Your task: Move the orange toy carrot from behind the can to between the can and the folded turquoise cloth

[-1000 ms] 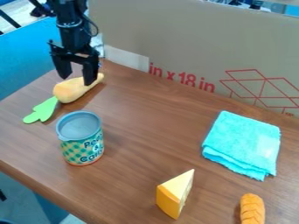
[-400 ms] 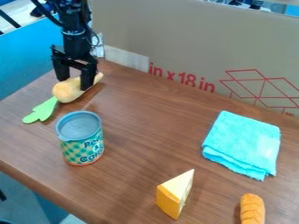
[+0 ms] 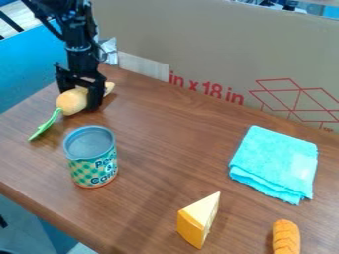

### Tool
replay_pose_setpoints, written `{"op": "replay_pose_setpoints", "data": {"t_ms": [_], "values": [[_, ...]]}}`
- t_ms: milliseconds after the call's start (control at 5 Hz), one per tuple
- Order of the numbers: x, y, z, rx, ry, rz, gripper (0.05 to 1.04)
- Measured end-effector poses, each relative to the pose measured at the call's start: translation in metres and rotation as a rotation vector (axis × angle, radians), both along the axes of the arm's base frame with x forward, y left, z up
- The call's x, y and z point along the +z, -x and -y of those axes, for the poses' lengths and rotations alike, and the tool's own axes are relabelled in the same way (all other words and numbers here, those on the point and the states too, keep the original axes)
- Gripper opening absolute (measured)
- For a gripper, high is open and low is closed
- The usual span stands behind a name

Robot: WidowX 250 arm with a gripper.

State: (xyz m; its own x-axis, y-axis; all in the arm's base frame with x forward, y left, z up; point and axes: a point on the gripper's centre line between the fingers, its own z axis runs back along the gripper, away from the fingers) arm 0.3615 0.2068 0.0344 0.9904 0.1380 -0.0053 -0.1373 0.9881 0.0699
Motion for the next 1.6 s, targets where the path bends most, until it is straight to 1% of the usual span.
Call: {"op": "replay_pose_setpoints", "data": {"t_ms": [200, 400, 600, 800, 1000, 1200, 1400, 1600], "values": [[-0.002, -0.001, 0.001, 0.002, 0.035, 0.032, 0.729], [0.003, 0.003, 0.005, 0.02, 0.101, 0.071, 0.601], [0.014, 0.003, 0.011, 0.041, 0.137, 0.112, 0.582], [0.026, -0.009, 0.033, 0.027, 0.185, 0.148, 0.582], [0.034, -0.021, 0.06, 0.024, 0.214, 0.135, 0.582], [0.029, -0.036, 0.094, -0.037, 0.243, 0.166, 0.582], [0.008, -0.037, 0.136, -0.066, 0.337, 0.199, 0.582], [0.003, -0.036, 0.158, -0.065, 0.371, 0.233, 0.563]]}}
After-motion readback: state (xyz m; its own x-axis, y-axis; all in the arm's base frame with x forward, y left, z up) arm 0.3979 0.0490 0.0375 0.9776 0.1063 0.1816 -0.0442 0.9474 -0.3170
